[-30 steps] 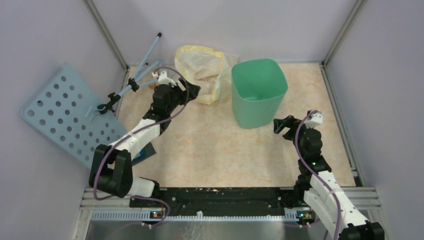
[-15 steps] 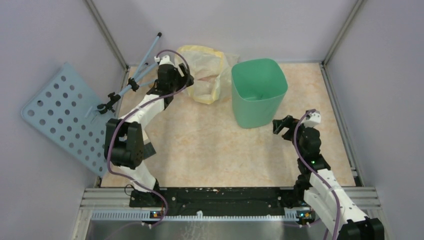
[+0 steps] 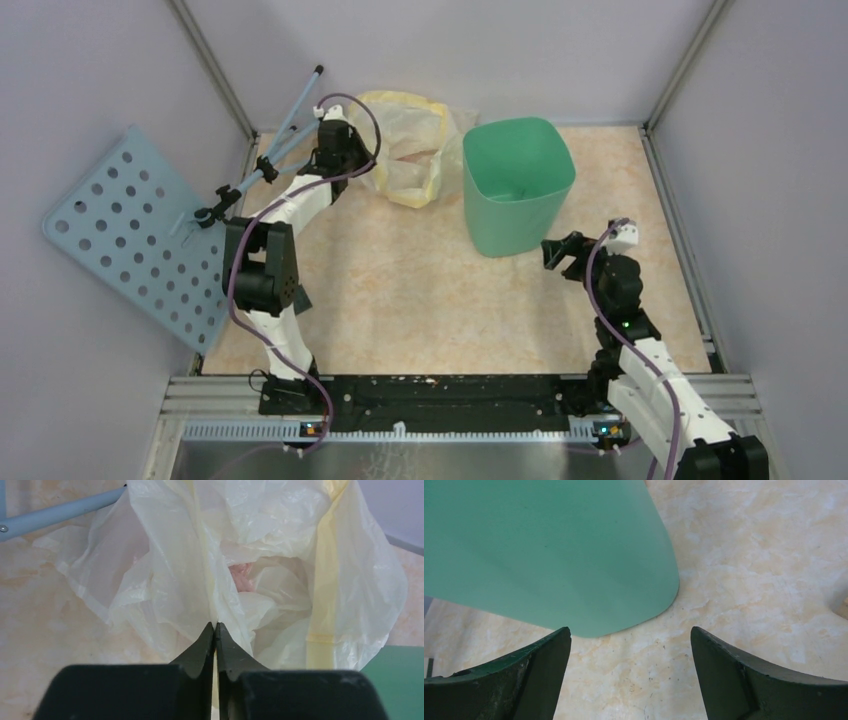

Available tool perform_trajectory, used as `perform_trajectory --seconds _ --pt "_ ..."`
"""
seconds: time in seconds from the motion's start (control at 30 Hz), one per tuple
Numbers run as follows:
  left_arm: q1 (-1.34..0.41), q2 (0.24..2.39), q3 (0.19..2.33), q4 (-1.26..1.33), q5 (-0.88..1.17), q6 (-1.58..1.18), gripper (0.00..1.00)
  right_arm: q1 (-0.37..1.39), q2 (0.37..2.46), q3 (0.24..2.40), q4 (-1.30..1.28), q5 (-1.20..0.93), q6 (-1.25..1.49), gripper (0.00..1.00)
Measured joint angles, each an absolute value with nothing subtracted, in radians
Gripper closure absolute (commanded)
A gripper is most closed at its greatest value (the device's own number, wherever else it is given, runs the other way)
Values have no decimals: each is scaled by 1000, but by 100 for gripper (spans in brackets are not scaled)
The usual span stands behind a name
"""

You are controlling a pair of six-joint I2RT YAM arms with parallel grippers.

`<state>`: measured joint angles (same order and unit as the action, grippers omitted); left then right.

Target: Put the trash bags into the trash bin

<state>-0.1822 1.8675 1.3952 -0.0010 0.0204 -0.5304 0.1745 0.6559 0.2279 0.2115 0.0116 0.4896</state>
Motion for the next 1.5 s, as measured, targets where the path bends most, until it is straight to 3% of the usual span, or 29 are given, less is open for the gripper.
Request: perform_trajectory --seconds 0.2,0.4,0.83,1.03,1.23,1.5 --pt "-182 1851 1386 -8 47 -495 100 175 619 190 291 -104 478 11" --pt "-182 1682 1234 -9 76 -491 100 264 645 171 390 -220 443 16" --pt "-182 1350 751 83 216 -533 100 608 865 199 506 -68 323 26" --pt "-182 1221 604 83 236 -533 100 683 1069 260 620 56 336 42" --pt "-182 1124 527 92 272 -533 100 733 1293 405 722 109 361 73" --pt "-182 1088 447 83 344 -539 100 739 1455 561 767 287 403 75"
